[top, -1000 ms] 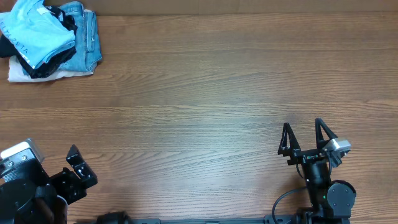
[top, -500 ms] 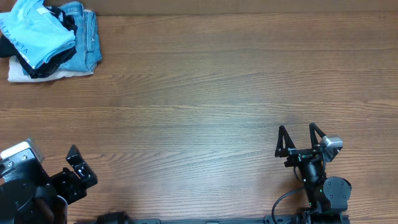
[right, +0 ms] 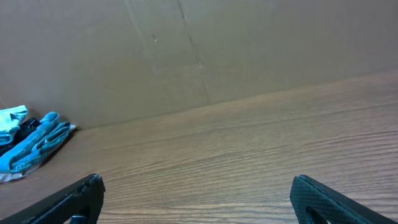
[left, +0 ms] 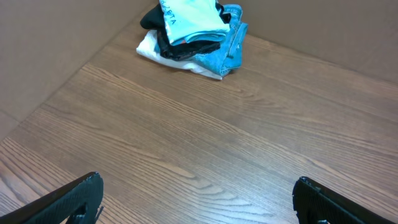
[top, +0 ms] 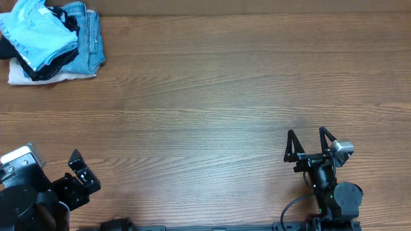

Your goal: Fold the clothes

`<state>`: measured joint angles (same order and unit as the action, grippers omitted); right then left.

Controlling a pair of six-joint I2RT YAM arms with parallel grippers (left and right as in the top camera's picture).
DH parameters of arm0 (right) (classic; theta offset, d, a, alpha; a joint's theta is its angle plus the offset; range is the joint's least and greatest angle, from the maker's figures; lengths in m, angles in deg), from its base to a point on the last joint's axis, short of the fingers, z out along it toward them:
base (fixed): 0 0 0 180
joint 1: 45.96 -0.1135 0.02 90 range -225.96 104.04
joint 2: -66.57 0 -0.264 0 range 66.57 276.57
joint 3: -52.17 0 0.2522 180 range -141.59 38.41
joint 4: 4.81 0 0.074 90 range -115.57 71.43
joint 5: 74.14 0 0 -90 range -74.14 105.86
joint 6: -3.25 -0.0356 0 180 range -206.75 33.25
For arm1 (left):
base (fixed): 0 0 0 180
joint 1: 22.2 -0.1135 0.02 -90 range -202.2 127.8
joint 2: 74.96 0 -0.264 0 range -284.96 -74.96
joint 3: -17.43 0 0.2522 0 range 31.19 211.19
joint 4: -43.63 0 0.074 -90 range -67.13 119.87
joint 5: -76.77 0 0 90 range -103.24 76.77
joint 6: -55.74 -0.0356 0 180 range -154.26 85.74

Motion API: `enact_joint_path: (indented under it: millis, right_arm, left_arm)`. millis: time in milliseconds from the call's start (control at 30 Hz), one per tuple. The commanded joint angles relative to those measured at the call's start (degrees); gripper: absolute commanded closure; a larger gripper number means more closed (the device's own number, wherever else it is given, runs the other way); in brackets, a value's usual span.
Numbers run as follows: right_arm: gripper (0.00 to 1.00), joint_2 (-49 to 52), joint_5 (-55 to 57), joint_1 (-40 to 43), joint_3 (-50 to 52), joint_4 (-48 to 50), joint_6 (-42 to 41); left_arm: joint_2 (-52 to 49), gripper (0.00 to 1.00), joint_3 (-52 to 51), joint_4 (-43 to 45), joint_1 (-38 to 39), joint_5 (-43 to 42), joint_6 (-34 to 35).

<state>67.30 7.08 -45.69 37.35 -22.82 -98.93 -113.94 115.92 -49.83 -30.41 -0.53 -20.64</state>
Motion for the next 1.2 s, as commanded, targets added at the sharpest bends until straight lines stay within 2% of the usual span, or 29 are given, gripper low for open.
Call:
enact_joint_path:
  millis: [0,633,867,933,1033,1167]
  right_arm:
    - [0.00,-0.57,-0.33,-0.22,0.61,0.28,0.24]
    - [0.00,-0.57,-0.33,-0.22,0.61,0.28,0.24]
    - [0.00,-0.57,-0.33,-0.22,0.61,0.28,0.24]
    - [0.00,-0.57,-0.33,-0.22,0.61,0.28,0.24]
    - [0.00,-0.57,-0.33,-0.22,0.61,0.28,0.24]
    - [0.00,-0.57,-0.33,-0.22,0.61,0.28,0.24]
  left_arm:
    - [0.46,0.00,0.13,0.13,0.37,0.98,1.20]
    - [0.46,0.00,0.11,-1.64,0.39,1.01,1.18]
    - [1.62,0.00,-1.11,-2.08,2.71,-10.03,4.37]
    - [3.06,0.00,-3.78,-0.61,5.09,-10.21,4.33]
    - [7.06,0.00,-13.14,5.51,9.35,-9.75,2.54]
    - [13.60,0.00,-27.08,16.98,11.63,-11.10,0.61]
